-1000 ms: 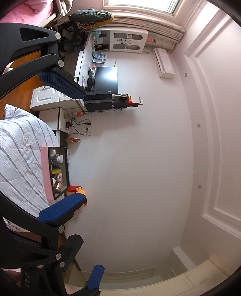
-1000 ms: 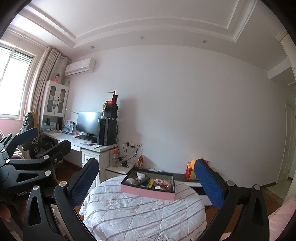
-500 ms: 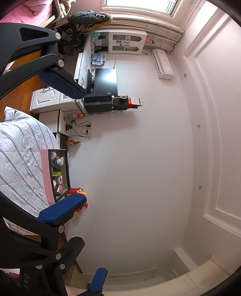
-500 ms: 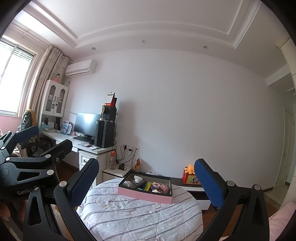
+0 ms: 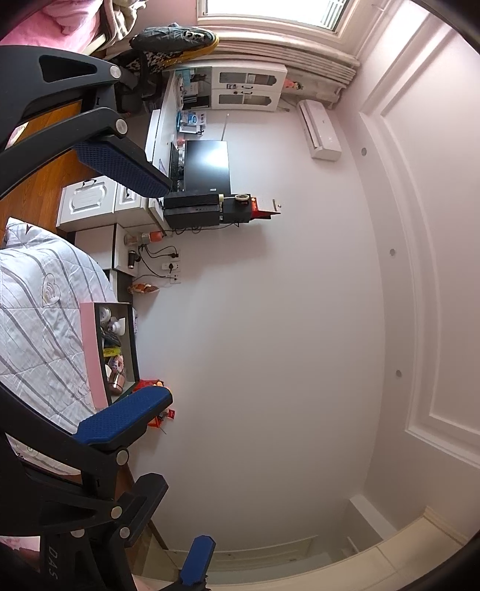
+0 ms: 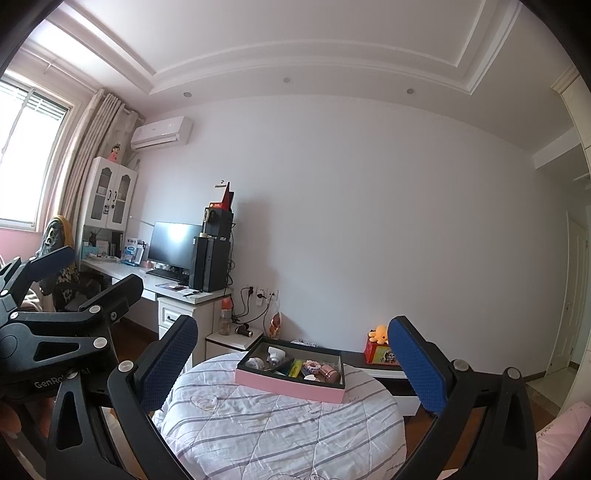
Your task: Organize rigid objects
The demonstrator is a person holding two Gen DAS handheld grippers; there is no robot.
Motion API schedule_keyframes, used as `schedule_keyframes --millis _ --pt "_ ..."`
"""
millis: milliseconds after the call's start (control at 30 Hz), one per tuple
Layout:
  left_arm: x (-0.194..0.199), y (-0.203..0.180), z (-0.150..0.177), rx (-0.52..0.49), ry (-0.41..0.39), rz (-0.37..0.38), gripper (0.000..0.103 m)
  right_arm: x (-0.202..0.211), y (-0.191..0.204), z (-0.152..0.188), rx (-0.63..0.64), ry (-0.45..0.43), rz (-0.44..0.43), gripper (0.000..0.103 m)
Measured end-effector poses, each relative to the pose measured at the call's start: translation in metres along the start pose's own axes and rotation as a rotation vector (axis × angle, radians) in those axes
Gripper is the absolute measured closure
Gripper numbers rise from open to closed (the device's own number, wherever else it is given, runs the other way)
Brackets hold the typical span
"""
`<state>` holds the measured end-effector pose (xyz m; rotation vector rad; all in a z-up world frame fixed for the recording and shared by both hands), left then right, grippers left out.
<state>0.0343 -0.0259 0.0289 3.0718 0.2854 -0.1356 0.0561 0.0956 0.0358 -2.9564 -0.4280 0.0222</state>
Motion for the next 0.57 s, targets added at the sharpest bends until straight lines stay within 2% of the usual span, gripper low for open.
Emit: schedule_keyframes --millis 567 --pt "-0.0025 -0.0013 0.0021 -0.008 0.007 -0.011 0.000 -0.0008 -0.0001 0.0049 -0.005 0.013 -0.004 0.000"
Point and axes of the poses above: each gripper's, at about its wrist camera, not at the fingertips, and x roughly against the way its jaws point, y to its left, z to its underside, the point moved 1 cm from there along -x, roughly the way its jaws point, and after that the axes turned 9 degrees about -z, right-handed, at the moved point
